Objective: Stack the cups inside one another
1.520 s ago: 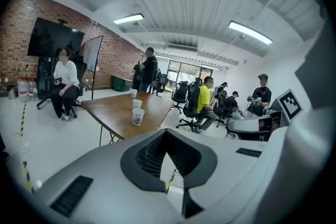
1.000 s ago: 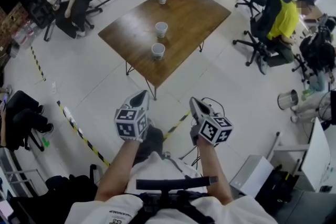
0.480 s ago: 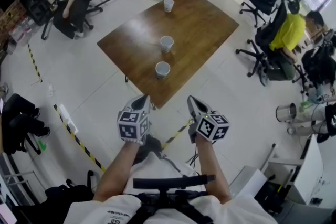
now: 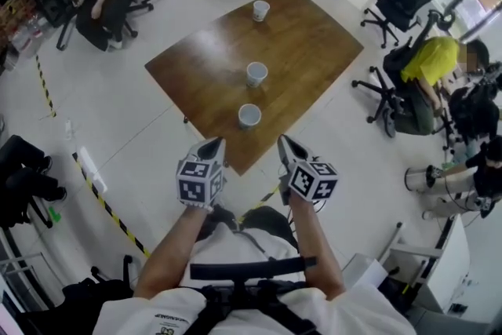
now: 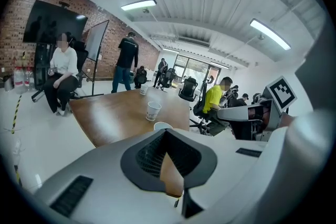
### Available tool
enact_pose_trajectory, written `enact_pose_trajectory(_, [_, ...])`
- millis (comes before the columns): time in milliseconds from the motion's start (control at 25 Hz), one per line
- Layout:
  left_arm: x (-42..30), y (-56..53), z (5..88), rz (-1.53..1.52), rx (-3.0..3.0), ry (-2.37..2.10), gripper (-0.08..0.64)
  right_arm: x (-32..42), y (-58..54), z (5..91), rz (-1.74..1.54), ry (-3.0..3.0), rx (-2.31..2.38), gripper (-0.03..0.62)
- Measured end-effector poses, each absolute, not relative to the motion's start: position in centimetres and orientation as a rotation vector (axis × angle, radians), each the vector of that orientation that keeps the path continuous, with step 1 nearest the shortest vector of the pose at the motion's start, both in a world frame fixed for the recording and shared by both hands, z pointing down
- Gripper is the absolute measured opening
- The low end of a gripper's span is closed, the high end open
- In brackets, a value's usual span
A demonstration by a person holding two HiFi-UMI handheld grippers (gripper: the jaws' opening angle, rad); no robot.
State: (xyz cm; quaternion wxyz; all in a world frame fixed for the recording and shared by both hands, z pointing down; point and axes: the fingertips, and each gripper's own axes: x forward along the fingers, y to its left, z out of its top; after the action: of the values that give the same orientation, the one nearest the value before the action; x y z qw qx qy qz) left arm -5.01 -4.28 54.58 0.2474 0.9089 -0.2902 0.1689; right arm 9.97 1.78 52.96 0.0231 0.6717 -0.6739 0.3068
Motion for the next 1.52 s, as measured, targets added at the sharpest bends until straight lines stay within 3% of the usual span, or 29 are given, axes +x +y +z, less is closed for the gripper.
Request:
enact_pose_trajectory(200, [-4.1,-4.9,54.6,0.461,2.485,-0.773,-0.005,10.9,-0.1,53.5,0.914,-2.056,2.045,0.038])
enact_pose_trajectory(480, [-3.1,-5.4,55.4,0.468,2.472,-0.767,-0.005,12.3,-3.1,54.6,0.908,-2.044,1.993,0.112])
enact_pose_trajectory(680, [-2.0,-6.0,55.8,0.464,2.449,-0.786,-0.005,13.0,-5.3,55.8,0.913,-2.037,1.928,0.127])
enact_pose_trajectory(1520, [-0.3,-7.9,58.6,0.485,2.378,-0.840,-0.005,11.9,-11.1,64.5,1.046,-1.974,1.666,0.120])
